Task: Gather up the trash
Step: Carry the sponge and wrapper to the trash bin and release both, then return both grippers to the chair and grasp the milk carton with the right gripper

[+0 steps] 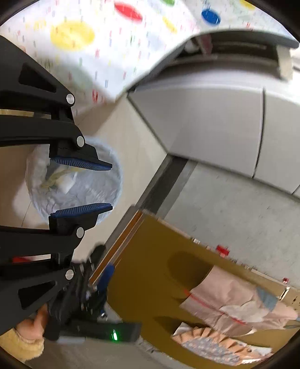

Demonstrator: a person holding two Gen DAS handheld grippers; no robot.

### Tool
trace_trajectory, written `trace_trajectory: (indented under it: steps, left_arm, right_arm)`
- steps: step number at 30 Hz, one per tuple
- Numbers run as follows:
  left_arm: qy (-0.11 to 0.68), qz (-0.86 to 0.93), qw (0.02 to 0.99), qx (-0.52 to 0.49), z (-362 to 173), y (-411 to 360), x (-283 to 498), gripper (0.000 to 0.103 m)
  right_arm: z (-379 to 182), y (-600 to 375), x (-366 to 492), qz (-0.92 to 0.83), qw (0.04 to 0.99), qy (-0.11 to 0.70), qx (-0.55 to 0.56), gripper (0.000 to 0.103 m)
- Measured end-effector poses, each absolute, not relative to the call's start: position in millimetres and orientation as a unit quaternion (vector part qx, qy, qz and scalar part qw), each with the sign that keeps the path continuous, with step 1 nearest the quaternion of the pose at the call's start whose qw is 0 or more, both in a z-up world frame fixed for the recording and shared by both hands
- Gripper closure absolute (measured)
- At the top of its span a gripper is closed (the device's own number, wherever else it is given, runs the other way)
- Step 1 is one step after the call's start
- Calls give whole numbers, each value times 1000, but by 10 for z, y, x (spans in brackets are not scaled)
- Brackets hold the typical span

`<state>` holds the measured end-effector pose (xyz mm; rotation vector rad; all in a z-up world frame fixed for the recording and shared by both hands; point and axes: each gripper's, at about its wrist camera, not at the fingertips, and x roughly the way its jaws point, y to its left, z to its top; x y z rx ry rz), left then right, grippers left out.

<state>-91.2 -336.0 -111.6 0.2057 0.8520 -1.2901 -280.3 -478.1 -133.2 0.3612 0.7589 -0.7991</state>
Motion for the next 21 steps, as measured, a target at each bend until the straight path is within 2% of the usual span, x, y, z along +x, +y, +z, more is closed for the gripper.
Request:
trace_trajectory:
  steps: [9, 14, 21]
  left_arm:
    - [357, -460, 807, 104, -672, -2423, -425, 72]
    - [365, -386, 843, 81, -513, -1665, -251, 72]
    - [391, -248, 884, 56, -521, -559, -5, 60]
  right_arm:
    - [-453, -4112, -2414, -293, 908, 278, 111, 39]
    - [-228, -3537, -1929, -190, 940, 269, 90, 39]
    - [-199, -2823, -1230, -69, 950, 299, 61, 39]
